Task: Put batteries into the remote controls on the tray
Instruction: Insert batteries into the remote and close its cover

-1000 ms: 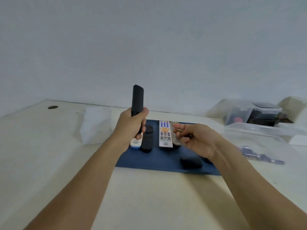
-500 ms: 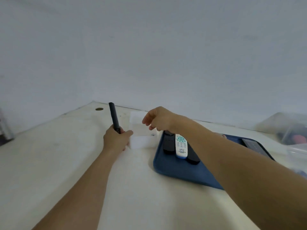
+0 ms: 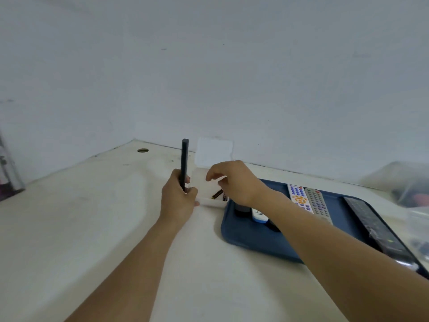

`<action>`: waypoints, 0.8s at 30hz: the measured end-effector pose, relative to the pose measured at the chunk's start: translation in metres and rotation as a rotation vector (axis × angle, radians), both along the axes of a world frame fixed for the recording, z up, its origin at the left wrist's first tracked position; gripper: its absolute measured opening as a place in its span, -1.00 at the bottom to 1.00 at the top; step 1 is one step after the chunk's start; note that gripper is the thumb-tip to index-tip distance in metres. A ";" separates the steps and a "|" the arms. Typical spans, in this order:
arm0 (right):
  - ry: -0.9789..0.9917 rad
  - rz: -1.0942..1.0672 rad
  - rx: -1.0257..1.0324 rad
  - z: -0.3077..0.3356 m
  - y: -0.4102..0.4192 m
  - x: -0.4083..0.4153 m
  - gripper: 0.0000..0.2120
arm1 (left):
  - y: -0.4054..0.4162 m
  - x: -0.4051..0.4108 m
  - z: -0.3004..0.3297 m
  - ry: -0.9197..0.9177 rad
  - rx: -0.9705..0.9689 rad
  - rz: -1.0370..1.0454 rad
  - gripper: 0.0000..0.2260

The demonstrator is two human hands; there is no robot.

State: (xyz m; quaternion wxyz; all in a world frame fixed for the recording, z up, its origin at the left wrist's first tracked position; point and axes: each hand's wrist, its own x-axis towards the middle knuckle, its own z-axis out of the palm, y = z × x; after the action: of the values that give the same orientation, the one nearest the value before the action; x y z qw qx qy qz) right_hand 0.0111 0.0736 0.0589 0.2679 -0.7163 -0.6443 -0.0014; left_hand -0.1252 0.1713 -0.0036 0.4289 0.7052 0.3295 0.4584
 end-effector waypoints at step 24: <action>-0.010 -1.089 -0.157 0.006 -0.373 0.145 -0.74 | -0.263 0.153 0.041 0.146 -0.479 -0.824 -0.81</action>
State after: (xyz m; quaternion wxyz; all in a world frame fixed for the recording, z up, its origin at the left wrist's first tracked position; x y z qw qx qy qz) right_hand 0.1561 -0.2991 0.0651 0.1712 -0.9639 -0.1802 -0.0952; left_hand 0.0279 -0.0920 0.0375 0.7008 0.6889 0.1485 0.1107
